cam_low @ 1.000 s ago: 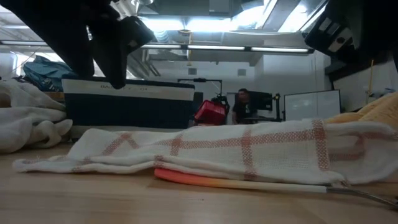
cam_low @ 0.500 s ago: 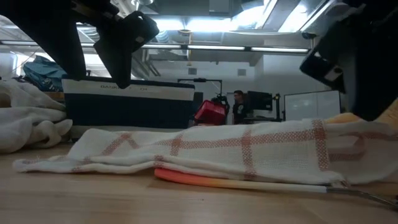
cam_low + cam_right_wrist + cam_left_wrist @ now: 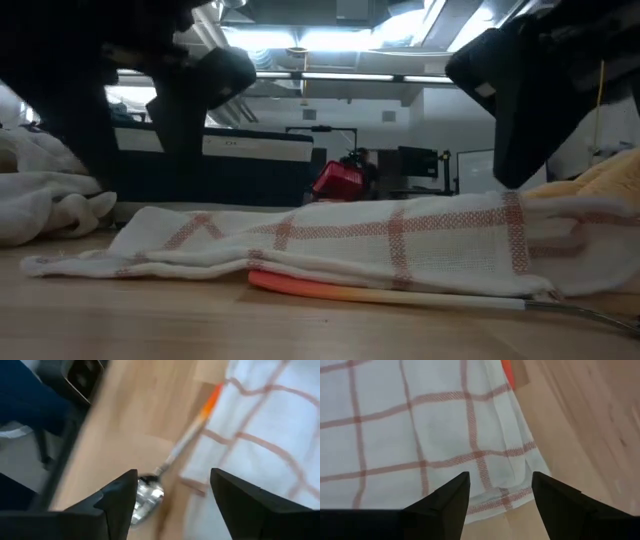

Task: Fold towel
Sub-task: Fold the right white patterned towel

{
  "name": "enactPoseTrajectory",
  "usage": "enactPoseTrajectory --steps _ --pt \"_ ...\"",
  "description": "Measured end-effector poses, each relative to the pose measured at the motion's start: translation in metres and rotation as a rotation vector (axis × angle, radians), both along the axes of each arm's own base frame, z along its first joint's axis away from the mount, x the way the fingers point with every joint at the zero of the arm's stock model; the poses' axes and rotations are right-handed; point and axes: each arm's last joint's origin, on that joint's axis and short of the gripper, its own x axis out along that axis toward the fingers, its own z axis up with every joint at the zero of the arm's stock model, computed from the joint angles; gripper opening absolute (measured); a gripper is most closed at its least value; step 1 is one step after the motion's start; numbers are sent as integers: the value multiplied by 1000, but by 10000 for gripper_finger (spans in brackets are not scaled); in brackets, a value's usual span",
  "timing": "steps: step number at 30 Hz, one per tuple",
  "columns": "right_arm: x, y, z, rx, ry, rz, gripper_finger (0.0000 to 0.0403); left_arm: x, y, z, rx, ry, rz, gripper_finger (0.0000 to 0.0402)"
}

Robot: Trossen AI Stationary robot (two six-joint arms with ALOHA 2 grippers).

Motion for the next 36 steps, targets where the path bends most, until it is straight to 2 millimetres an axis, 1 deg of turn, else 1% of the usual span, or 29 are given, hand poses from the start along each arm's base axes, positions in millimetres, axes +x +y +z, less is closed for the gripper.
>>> enactPoseTrajectory --steps 7,13,15,19,23,27,29,31,33,36 --pt "-7 -6 -6 -94 79 22 251 2 -2 -13 48 28 -64 205" --pt "-7 -7 -7 -149 60 41 250 5 -2 -20 93 31 -89 205" --pt "-6 -7 -12 -167 65 51 250 5 -2 -23 99 38 -88 205" --pt "-4 -5 -30 -193 101 55 250 7 -3 -31 110 57 -89 205" --pt "-2 -4 -37 -199 106 56 250 8 -4 -36 115 65 -90 205" --pt "-2 -4 -37 -206 103 51 248 8 -4 -37 116 66 -90 205" --pt "-2 -4 -38 -211 101 49 238 10 -5 -37 111 46 -86 199" --pt "-2 -3 -38 -206 104 47 217 12 -6 -37 112 21 -69 183" --pt "-2 -3 -38 -193 109 30 187 13 -6 -37 108 12 -53 156" --pt "-2 -2 -39 -143 124 -4 128 13 -6 -37 99 12 -23 101"
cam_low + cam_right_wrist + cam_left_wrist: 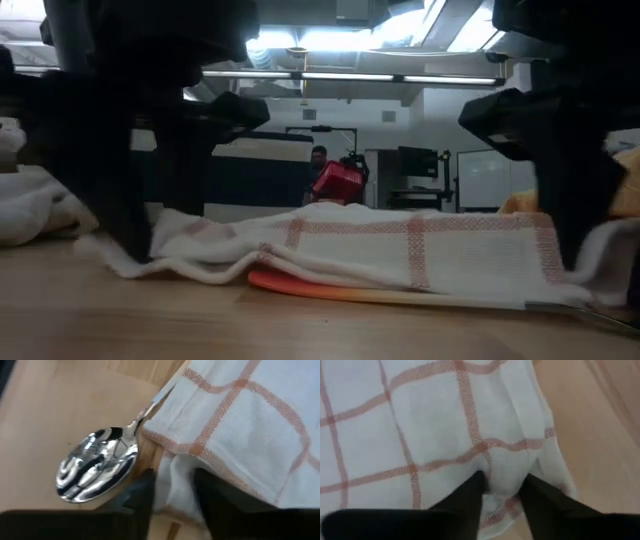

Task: Fold towel
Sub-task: Fold the right white patterned towel

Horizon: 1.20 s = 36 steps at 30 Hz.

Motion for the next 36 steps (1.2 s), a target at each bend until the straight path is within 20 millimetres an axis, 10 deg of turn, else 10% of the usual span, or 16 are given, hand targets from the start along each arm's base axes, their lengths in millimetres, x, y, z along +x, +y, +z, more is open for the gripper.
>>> enactPoseTrajectory --steps 6,36 --pt "1 5 1 89 4 -47 13 -2 -3 0 -33 -2 78 11" --pt "-4 68 93 234 -59 -291 9 -27 -29 81 -536 -28 247 8"
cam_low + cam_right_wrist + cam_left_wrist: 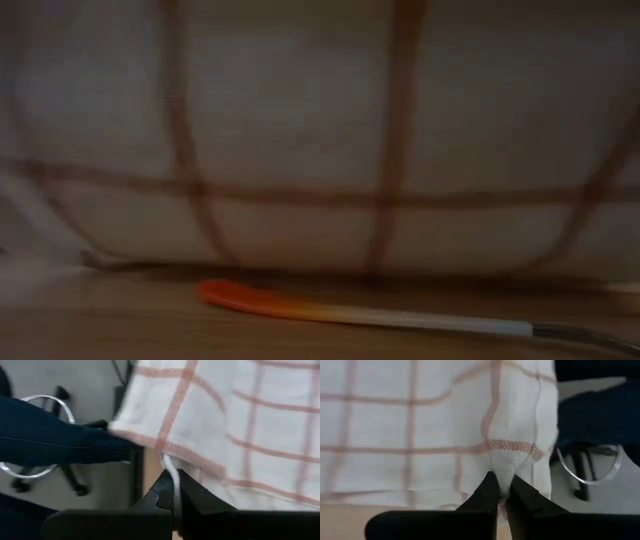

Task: Fold towel
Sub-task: Fold the right white patterned towel

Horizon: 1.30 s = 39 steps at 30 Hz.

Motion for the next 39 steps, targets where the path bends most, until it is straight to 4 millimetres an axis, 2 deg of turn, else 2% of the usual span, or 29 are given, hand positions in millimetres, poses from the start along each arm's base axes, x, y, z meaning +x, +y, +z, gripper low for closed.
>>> enactPoseTrajectory --steps 10,17,24,31,35,39 --pt "-3 -38 -8 -182 199 -217 10 27 48 0 196 -75 159 9" --pt "-2 -66 -10 -348 295 -274 9 39 84 -2 283 -60 226 8" --pt "8 -93 -14 -440 322 -280 19 42 113 -15 317 -22 322 19" --pt "14 -124 -31 -551 359 -310 21 43 135 -23 441 -22 390 22" --pt "16 -140 -40 -516 431 -339 27 42 143 -27 465 -11 380 52" --pt "17 -148 -44 -511 460 -354 69 41 147 -35 480 -26 405 112"
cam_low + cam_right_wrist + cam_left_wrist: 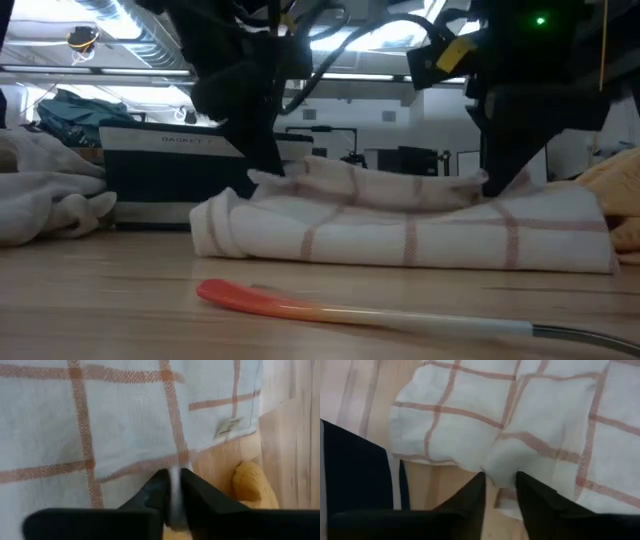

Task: Fold towel
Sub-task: Fold the right white patterned towel

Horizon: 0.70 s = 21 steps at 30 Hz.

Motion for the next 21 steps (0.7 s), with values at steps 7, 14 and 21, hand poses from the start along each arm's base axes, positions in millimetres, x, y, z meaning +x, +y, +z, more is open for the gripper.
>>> enactPoseTrajectory --steps 7,14,21 --pt "-2 -3 -3 -76 -16 13 176 -1 7 -5 -43 -41 143 178" --pt "-1 -5 -2 -135 -45 20 223 5 21 0 51 -135 251 169" --pt "-2 0 -4 17 -26 -82 224 14 18 9 -58 -186 206 144"
